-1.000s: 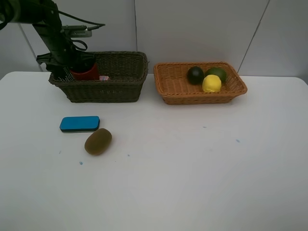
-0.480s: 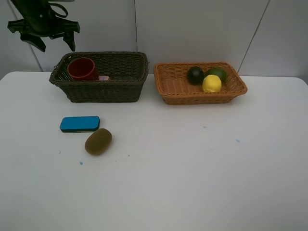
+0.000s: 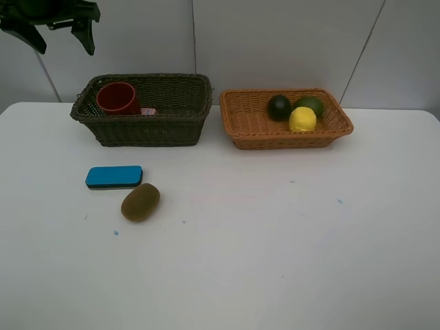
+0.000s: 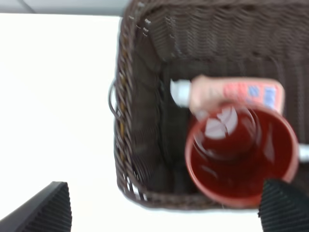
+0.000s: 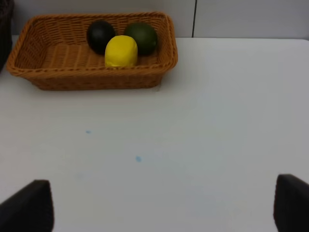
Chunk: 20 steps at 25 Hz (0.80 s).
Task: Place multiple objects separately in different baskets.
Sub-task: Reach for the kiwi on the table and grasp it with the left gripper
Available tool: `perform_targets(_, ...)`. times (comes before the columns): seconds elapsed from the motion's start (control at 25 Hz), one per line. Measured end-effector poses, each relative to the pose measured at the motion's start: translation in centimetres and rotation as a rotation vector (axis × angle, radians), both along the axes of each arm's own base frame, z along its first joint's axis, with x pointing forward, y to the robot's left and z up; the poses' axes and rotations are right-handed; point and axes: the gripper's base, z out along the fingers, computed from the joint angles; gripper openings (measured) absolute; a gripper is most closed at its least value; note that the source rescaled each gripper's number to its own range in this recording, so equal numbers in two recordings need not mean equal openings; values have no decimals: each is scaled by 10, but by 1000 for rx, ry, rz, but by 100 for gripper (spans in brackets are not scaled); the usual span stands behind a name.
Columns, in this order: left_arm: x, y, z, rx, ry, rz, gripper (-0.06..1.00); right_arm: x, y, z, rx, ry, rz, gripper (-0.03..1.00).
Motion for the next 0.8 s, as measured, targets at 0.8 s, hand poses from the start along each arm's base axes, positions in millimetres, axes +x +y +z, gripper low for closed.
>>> perform_targets(0.8,-69,-111,4,56,153,-446,100,0,0,0,0,0,0,100)
